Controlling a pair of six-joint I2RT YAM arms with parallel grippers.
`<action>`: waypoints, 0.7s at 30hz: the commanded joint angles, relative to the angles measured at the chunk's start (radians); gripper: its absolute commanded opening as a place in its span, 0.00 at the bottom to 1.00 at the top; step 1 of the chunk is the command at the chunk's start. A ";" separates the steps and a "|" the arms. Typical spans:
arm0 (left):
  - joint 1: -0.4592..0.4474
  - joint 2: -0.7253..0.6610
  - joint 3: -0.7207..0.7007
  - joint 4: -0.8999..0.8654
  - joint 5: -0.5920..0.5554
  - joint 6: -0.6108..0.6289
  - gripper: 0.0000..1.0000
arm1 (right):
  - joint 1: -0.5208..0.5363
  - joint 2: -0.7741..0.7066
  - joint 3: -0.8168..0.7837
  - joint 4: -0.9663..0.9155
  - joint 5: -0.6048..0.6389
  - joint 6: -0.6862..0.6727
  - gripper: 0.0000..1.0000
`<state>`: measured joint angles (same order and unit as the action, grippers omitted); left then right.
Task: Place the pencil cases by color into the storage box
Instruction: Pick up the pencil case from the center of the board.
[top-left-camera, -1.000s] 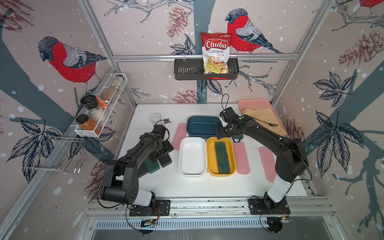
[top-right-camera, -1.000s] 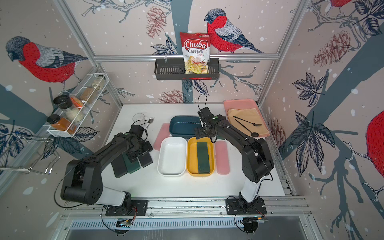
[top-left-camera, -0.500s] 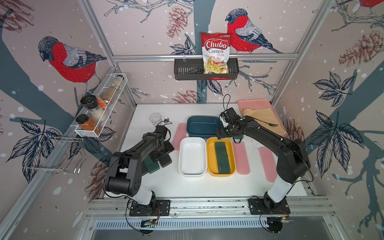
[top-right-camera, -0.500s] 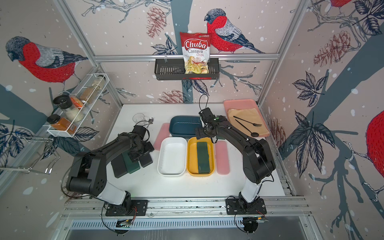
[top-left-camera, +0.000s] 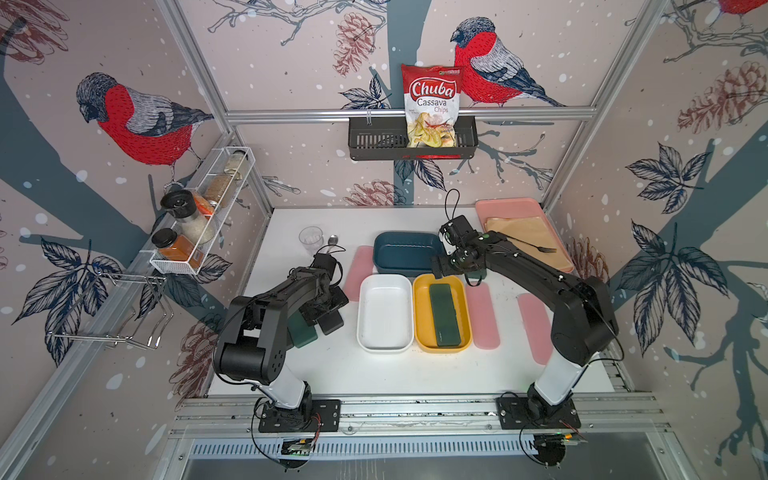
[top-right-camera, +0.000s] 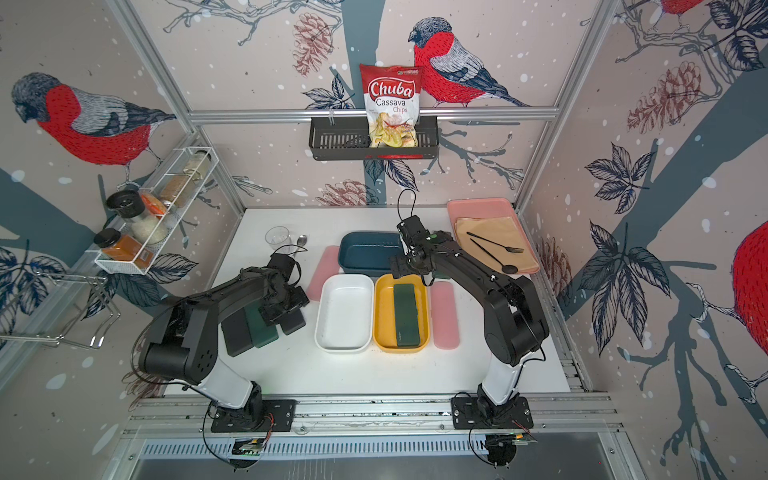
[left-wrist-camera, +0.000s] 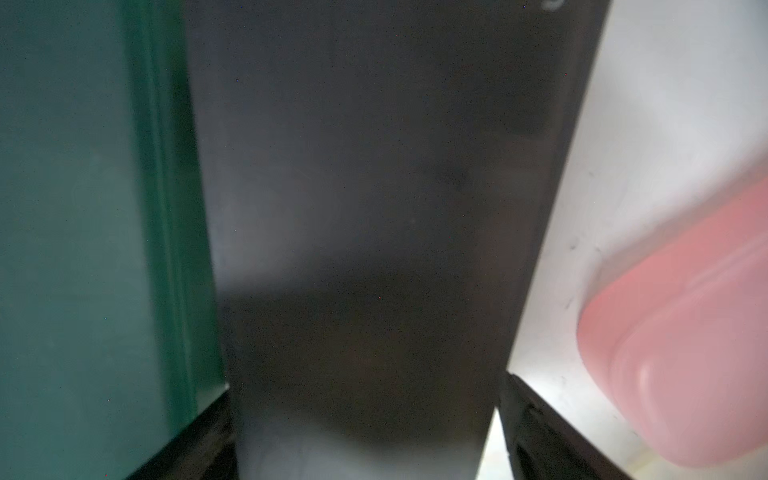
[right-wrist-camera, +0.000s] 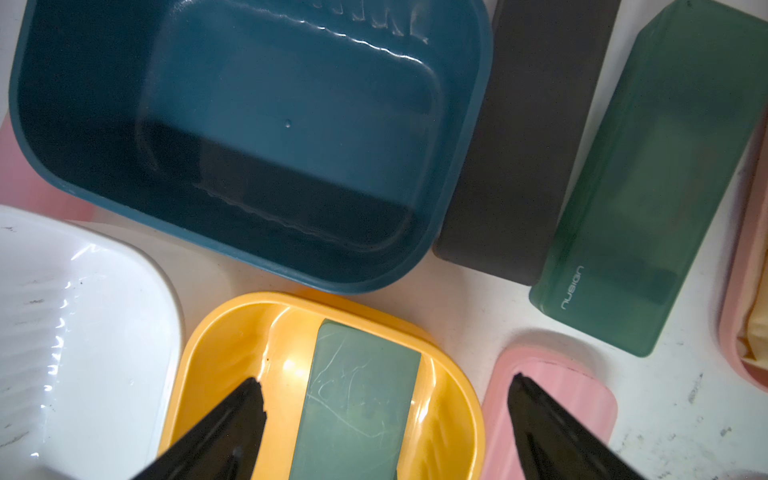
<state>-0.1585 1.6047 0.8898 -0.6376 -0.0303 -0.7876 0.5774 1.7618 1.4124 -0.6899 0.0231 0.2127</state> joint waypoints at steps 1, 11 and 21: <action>-0.002 0.001 -0.001 -0.001 -0.025 -0.010 0.88 | -0.002 0.003 0.010 -0.004 0.005 0.009 0.95; -0.008 -0.015 -0.004 -0.015 -0.040 -0.016 0.66 | -0.002 0.004 0.005 -0.004 0.000 0.011 0.95; -0.021 -0.097 0.011 -0.079 -0.062 -0.027 0.57 | -0.002 -0.002 0.002 -0.003 -0.002 0.008 0.95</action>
<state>-0.1741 1.5284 0.8879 -0.6765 -0.0700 -0.8078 0.5758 1.7660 1.4151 -0.6899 0.0231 0.2127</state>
